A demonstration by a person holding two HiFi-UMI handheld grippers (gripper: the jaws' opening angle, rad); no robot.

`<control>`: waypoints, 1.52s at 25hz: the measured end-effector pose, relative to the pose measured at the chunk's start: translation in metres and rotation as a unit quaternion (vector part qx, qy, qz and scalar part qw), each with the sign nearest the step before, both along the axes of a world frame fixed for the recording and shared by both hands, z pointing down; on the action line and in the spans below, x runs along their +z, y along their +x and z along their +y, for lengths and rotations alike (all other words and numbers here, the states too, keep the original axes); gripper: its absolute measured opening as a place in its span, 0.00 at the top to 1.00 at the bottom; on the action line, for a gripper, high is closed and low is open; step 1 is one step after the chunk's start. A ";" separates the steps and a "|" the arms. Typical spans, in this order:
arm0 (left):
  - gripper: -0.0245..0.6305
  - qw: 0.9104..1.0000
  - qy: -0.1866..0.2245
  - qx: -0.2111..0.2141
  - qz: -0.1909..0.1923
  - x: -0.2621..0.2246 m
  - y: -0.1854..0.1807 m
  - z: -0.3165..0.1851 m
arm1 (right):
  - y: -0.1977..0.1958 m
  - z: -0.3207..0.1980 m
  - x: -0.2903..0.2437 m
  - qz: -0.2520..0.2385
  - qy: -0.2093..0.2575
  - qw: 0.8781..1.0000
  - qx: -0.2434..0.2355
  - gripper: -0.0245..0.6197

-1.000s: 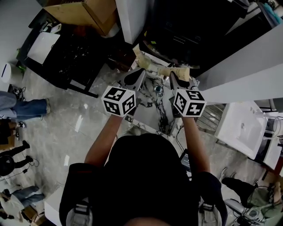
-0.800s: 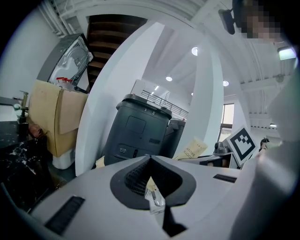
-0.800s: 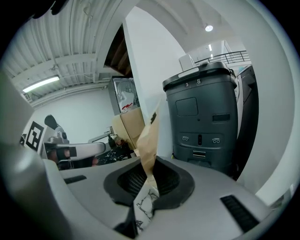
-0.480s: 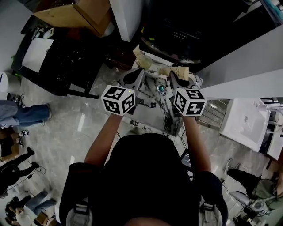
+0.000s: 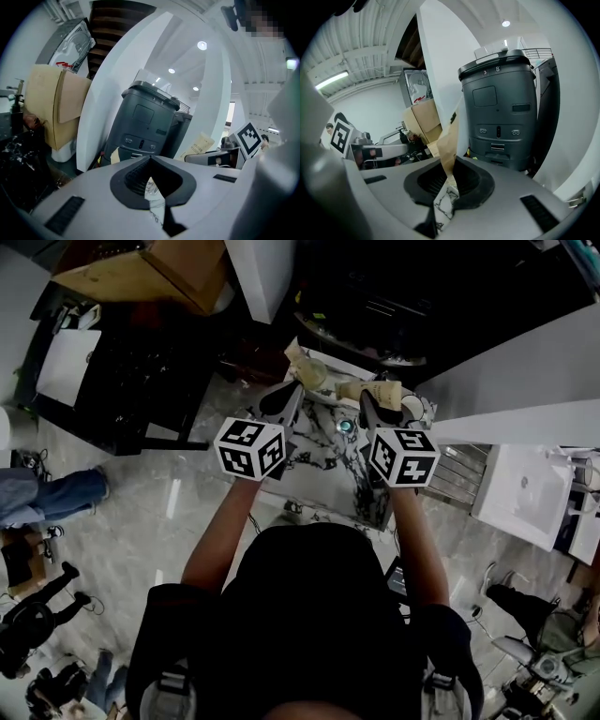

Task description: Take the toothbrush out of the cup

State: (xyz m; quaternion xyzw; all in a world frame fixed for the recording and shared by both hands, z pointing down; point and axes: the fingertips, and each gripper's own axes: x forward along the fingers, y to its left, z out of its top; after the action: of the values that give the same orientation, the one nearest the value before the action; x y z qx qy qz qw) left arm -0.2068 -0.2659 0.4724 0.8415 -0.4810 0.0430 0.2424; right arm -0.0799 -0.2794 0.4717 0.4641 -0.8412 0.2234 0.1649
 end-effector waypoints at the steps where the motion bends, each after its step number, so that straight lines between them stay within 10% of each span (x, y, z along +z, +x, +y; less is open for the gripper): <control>1: 0.95 1.000 -0.003 0.002 0.000 0.003 -0.001 -0.003 | -0.001 -0.001 0.002 0.001 -0.002 1.000 0.002 0.87; 24: 0.94 0.997 -0.075 0.024 0.018 0.071 -0.021 -0.047 | 0.001 -0.017 0.040 0.017 -0.039 0.998 0.052 0.87; 38: 0.67 0.995 -0.100 0.012 0.022 0.105 -0.024 -0.067 | 0.004 -0.019 0.050 0.019 -0.054 0.996 0.063 0.87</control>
State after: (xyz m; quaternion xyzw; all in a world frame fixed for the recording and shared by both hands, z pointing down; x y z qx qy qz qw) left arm -0.2307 -0.3328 0.5772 0.8195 -0.4587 0.0754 0.3350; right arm -0.0763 -0.2982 0.5215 0.5105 -0.7936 0.2698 0.1916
